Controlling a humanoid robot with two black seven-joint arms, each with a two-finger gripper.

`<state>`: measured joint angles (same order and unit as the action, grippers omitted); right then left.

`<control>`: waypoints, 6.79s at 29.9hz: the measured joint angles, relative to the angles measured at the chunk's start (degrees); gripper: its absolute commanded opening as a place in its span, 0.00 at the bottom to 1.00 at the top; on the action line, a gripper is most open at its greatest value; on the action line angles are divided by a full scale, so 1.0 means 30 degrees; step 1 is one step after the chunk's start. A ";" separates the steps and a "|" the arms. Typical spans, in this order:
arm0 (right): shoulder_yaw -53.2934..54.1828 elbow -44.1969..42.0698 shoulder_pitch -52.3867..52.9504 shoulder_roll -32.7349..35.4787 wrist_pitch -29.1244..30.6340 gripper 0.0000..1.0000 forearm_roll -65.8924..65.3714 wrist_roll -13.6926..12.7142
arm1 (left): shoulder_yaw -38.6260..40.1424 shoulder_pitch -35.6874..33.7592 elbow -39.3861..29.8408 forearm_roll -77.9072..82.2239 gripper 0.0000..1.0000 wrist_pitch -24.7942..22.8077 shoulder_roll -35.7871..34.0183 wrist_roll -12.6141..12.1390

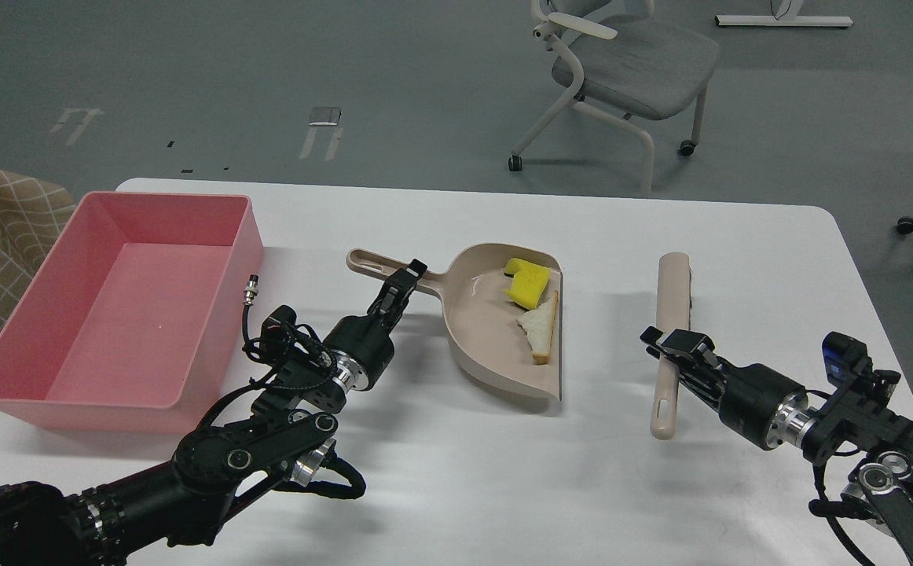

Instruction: Sweep and dump garbage into bin

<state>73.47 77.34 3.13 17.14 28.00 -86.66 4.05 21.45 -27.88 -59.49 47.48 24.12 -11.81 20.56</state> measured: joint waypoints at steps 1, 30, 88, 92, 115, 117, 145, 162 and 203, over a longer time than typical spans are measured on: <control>0.0000 0.0000 -0.0025 0.0001 0.0001 0.25 -0.0009 0.0000 | 0.0221 -0.0013 0.0002 -0.0203 0.00 -0.0054 0.0120 0.0000; 0.0487 0.0293 0.0068 -0.0022 0.0002 0.25 0.0177 -0.0002 | 0.2551 -0.1525 -0.0009 -0.2176 0.00 -0.0372 0.1016 0.0000; 0.1040 0.0651 0.2304 0.0994 0.0000 0.28 0.1612 0.0264 | 0.7426 0.0388 -0.4574 -0.4263 0.00 -0.6088 -0.7421 -0.0206; 0.1033 0.0647 0.2322 0.0997 0.0000 0.28 0.1611 0.0264 | 0.8526 0.0660 -0.4563 -0.4334 0.00 -0.7326 -0.7852 -0.0298; 0.1025 0.0419 0.2504 0.0958 0.0000 0.28 0.1581 0.0263 | 1.1810 0.3159 -0.4091 -0.4351 0.00 -1.1529 -1.0330 -0.0054; 0.1025 0.0393 0.2543 0.0958 -0.0001 0.28 0.1601 0.0263 | 1.1867 0.3350 -0.3907 -0.4301 0.00 -1.1661 -1.0472 0.0018; 0.0997 0.0011 0.3024 0.0927 0.0000 0.28 0.1622 0.0262 | 1.1879 0.4962 -0.0737 -0.4089 0.00 -1.3423 -1.3818 0.2476; 0.0938 -0.0514 0.3477 0.0573 0.0000 0.28 0.1459 0.0233 | 1.2269 0.5455 0.2075 -0.4169 0.00 -1.5004 -1.4579 0.2480; 0.0480 -0.2351 0.4544 0.0674 0.0000 0.28 0.1482 0.0194 | 1.2101 0.3521 0.4627 -0.2817 0.00 -1.5794 -1.5573 0.2480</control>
<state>74.91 70.28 16.77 19.16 28.00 -82.21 4.63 57.75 -17.31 -45.61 39.04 -23.26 -58.53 28.00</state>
